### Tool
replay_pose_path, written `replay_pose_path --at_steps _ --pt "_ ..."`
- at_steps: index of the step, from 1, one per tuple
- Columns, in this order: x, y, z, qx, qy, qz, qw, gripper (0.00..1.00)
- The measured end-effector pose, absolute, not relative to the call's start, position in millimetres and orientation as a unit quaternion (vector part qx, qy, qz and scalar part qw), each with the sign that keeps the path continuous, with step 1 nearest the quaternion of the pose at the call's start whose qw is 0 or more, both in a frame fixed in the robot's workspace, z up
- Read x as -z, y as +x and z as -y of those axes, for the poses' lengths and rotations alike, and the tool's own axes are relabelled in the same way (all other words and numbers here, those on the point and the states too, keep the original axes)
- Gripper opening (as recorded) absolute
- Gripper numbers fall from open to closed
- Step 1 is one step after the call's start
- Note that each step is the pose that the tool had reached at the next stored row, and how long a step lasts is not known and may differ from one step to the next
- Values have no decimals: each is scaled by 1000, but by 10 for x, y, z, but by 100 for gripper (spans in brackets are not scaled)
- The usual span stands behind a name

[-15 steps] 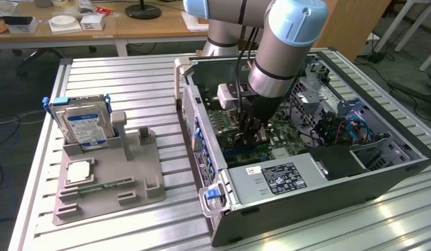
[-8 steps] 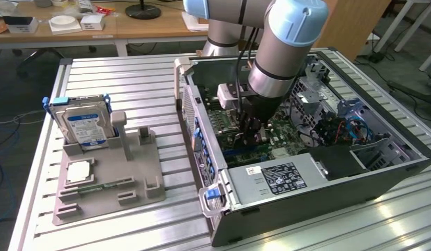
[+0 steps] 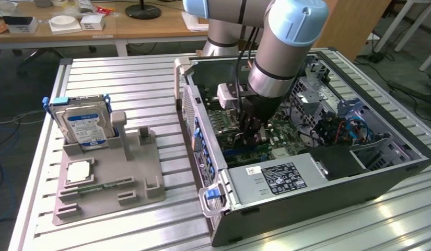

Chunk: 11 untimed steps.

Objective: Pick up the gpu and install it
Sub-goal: 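Insert the gpu into the slot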

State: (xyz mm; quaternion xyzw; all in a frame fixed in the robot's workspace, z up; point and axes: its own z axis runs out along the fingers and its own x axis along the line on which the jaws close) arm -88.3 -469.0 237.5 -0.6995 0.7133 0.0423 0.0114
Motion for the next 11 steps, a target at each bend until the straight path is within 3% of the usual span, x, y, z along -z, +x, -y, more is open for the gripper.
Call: replay_pose_path --at_steps 11 --pt "-2382 -884 4690 -42 -695 -718 12 27"
